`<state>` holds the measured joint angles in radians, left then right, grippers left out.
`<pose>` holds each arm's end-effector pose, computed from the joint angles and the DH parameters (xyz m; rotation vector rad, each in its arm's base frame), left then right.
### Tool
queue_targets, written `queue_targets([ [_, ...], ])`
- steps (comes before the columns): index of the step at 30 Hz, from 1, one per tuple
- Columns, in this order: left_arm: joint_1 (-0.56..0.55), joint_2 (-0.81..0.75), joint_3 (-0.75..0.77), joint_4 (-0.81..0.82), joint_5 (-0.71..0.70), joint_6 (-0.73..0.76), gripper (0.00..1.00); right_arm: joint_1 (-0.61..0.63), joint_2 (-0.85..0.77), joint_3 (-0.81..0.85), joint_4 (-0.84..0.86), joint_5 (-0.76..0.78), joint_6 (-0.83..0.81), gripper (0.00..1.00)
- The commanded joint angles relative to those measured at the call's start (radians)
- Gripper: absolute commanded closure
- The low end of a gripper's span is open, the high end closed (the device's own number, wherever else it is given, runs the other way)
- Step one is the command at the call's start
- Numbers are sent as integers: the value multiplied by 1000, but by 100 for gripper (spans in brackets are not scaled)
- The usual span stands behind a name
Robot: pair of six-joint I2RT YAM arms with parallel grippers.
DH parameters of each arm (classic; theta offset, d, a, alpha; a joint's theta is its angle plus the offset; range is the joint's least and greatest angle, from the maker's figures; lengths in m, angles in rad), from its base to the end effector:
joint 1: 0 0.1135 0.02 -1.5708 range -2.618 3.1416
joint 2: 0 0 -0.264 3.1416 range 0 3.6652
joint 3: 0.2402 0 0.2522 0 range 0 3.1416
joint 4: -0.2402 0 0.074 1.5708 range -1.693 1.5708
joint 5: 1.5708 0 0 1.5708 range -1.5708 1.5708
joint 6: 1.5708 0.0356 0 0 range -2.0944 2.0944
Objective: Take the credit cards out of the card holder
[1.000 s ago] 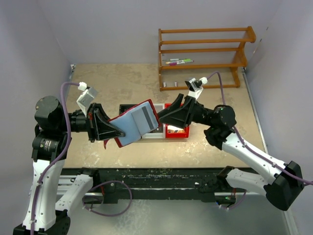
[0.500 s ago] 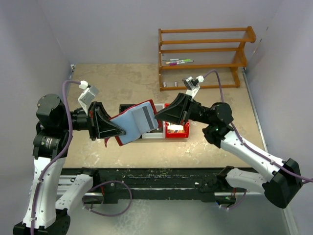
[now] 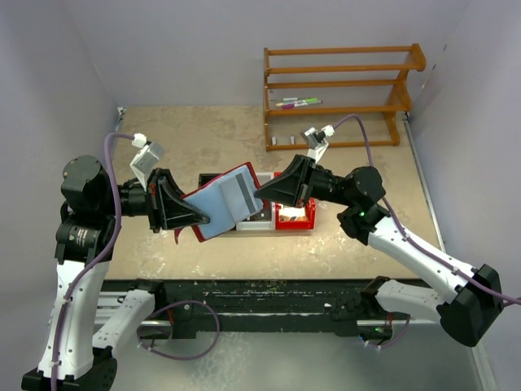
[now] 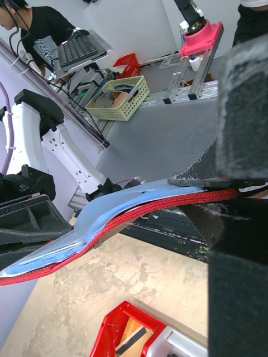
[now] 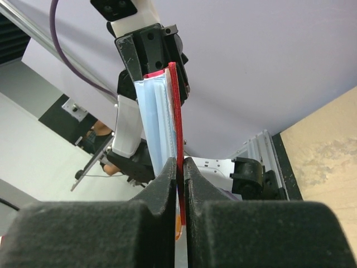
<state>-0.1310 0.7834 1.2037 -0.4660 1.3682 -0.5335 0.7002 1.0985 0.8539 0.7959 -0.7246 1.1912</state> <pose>0.1077 -0.0494 0.4508 0.8151 1.6427 -1.5660 0.1667 0.1713 0.4002 -0.4931 1.3494 1.9887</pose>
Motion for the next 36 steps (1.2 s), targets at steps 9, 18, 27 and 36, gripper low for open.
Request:
queue_targets([
  [9,2,4,4,45,-13,17,100,11,-6,12,366,-122,157,97],
  [18,3,3,3,56,-15,7,100,17,6,14,318,-108,129,100],
  [27,2,9,5,62,-16,5,100,83,-38,138,-185,16,-193,96],
  [36,2,5,7,69,-15,-5,100,120,-43,176,-298,107,-285,84],
])
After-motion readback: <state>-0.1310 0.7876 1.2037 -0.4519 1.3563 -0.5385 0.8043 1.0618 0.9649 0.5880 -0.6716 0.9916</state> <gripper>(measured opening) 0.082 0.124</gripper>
